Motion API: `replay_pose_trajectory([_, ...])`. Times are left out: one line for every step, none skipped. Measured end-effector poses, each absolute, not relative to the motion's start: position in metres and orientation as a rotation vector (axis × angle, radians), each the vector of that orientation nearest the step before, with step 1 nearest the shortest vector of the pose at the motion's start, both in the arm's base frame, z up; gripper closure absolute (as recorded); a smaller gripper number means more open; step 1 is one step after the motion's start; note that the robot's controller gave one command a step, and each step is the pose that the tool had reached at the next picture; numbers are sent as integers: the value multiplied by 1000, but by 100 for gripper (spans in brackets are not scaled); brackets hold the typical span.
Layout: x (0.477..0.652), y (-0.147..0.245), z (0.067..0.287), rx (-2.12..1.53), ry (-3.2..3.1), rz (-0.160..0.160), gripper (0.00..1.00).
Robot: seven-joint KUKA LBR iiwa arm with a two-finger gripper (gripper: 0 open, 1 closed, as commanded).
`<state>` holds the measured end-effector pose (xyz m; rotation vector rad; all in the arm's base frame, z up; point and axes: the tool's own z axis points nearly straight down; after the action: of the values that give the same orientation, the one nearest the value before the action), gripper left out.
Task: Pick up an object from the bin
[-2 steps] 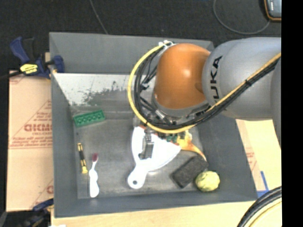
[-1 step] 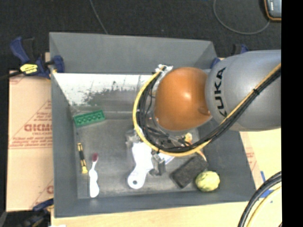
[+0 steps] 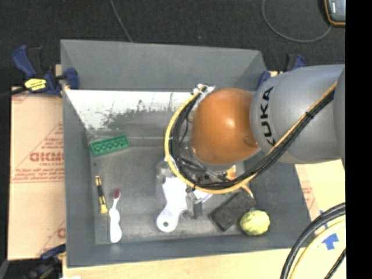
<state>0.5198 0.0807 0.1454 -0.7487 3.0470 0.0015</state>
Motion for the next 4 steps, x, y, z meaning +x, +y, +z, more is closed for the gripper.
replay_pose_trajectory([531, 100, 140, -1531, 2736, -1, 0])
replay_pose_trajectory([523, 69, 72, -1341, 2834, 0, 0])
replay_pose_trajectory([539, 137, 72, -2241, 2185, -13, 100])
replay_pose_trajectory([539, 138, 73, -2237, 2187, -10, 100])
